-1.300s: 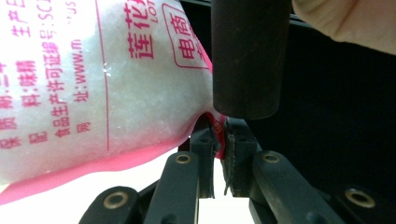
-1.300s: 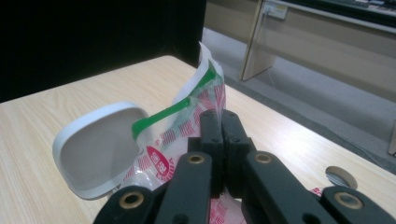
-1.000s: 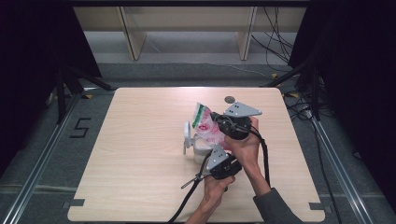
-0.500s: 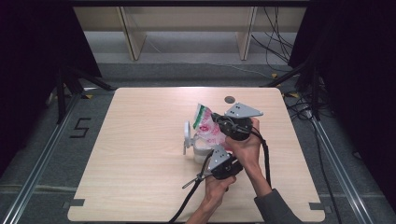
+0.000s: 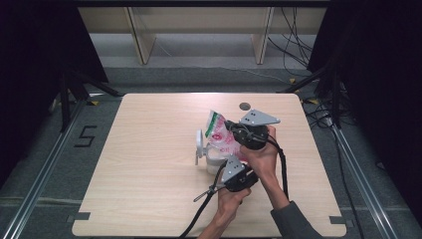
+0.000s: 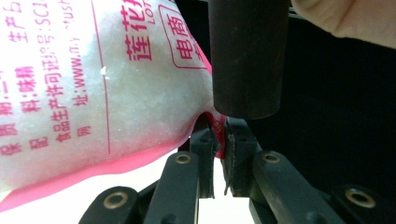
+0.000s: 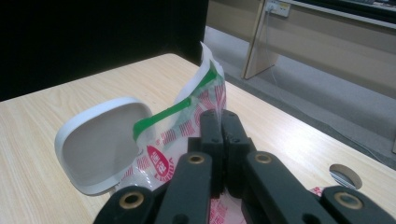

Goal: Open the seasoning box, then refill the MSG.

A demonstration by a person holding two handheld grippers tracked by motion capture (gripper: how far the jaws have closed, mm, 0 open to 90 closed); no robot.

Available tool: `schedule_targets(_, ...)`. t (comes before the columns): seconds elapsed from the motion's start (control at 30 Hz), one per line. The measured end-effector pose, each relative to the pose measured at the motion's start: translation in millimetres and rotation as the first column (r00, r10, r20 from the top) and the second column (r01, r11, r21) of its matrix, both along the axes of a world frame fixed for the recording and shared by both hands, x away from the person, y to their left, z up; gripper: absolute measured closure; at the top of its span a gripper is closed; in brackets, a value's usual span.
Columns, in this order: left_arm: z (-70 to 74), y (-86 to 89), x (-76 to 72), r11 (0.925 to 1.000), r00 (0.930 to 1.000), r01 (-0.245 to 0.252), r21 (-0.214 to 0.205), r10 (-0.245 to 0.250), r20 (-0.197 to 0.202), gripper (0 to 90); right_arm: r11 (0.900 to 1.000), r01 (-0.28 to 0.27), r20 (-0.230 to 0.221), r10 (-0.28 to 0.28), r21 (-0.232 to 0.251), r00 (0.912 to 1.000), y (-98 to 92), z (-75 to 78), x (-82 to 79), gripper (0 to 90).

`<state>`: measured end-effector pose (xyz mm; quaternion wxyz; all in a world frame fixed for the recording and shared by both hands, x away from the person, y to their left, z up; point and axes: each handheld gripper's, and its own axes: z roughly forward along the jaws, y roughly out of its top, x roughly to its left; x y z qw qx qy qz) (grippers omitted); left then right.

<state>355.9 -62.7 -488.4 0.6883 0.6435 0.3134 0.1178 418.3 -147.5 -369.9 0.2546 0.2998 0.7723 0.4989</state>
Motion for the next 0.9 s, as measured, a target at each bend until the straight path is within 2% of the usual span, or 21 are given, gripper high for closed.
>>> schedule_targets(0.2, 0.2, 0.6, -0.6, 1.0, 1.0, -0.001, 0.002, 0.001, 0.0, 83.2, 1.0, -0.002, 0.002, 0.002, 0.005, 1.0, -0.1, 0.2, -0.1, 90.0)
schedule_targets(0.23, 0.3, 0.1, -0.6, 1.0, 1.0, 0.0, -0.009, 0.0, -0.002, 83.2, 1.0, -0.008, -0.004, 0.008, 0.002, 1.0, -0.2, 0.5, -0.3, 90.0)
schedule_targets(0.33, -0.1, 0.9, -0.4, 1.0, 1.0, -0.003, 0.001, 0.003, -0.003, 83.2, 1.0, 0.0, 0.007, 0.0, -0.001, 1.0, 1.6, -1.0, -0.5, 90.0)
schedule_targets(0.4, 0.0, 0.7, -0.6, 1.0, 1.0, -0.003, -0.001, 0.003, -0.002, 83.2, 0.9998, -0.018, 0.003, 0.018, -0.004, 0.9998, 1.3, -1.0, 0.4, 90.0)
schedule_targets(0.43, 0.2, 0.6, -0.9, 1.0, 1.0, -0.005, -0.002, 0.005, -0.002, 83.2, 1.0, 0.002, 0.003, -0.002, 0.005, 1.0, 1.3, -0.6, -0.9, 90.0)
schedule_targets(0.57, -0.2, -1.0, -1.6, 0.9995, 1.0, 0.0, -0.031, 0.0, -0.009, 83.2, 1.0, -0.004, -0.007, 0.004, -0.006, 1.0, 0.2, -0.1, -0.5, 90.0)
schedule_targets(0.7, 0.5, -0.1, -1.8, 0.9998, 1.0, -0.006, -0.019, 0.006, -0.005, 83.2, 1.0, -0.006, -0.007, 0.006, -0.003, 1.0, 0.4, 0.0, -0.5, 90.0)
schedule_targets(0.73, 0.8, -0.5, -1.8, 0.9995, 1.0, -0.005, -0.03, 0.005, -0.008, 83.2, 1.0, -0.009, -0.006, 0.009, -0.001, 0.9999, 0.6, 0.3, -0.7, 90.0)
schedule_targets(0.9, 0.1, -0.4, -1.6, 0.9997, 1.0, -0.004, -0.025, 0.004, -0.007, 83.2, 0.9999, -0.005, -0.006, 0.005, 0.011, 1.0, 0.3, -0.2, 0.5, 90.0)
